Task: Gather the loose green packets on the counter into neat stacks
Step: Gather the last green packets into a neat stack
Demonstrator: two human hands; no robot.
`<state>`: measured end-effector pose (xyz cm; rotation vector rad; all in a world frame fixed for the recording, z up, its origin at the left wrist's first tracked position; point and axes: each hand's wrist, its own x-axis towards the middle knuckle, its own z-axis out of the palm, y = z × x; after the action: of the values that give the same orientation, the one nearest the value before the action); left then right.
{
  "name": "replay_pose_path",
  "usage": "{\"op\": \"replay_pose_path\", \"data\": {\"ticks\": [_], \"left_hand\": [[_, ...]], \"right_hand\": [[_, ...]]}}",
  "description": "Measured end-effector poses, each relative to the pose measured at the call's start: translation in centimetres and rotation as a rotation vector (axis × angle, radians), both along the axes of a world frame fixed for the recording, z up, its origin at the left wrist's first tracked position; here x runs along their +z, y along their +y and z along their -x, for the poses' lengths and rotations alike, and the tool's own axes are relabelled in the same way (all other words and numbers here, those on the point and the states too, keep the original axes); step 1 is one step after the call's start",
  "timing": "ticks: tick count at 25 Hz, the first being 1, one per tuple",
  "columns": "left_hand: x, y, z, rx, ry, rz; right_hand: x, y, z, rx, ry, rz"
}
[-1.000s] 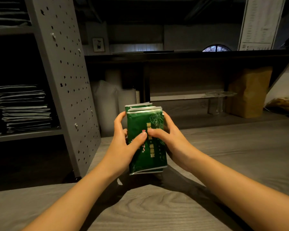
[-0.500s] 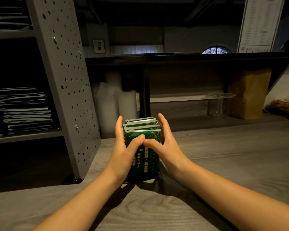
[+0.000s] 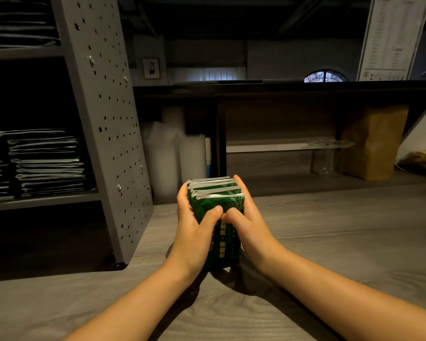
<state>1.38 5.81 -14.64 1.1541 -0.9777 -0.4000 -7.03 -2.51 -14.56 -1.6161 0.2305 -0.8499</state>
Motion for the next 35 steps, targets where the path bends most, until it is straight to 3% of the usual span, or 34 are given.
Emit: {"op": "replay_pose_path", "data": {"ticks": [8,14,22,26,35], "left_hand": [[0.5,0.4,-1.2,0.125,-0.179,-0.060],[3.4,1.0,-1.7,-0.001,-0.154,-0.186],[9.0,6.1,-1.1,0.054,-0.126,-0.124],[11.6,9.9,-1.2,0.102,-0.080,-0.133],[17.5,16.9,0.2,0.279,-0.040,0.084]], "right_hand": [[1.0,-0.8,0.6,0.024,0.064,0.073],[3.7,-0.7,1.0,0.009,-0.041,-0.109],[9.2,3.2,0.7,0.134,-0.021,-0.199],[11.7,6.8,0.6,0.179,0.006,-0.146],[18.9,16.4,-1.2,0.263,-0.043,-0.117]]}}
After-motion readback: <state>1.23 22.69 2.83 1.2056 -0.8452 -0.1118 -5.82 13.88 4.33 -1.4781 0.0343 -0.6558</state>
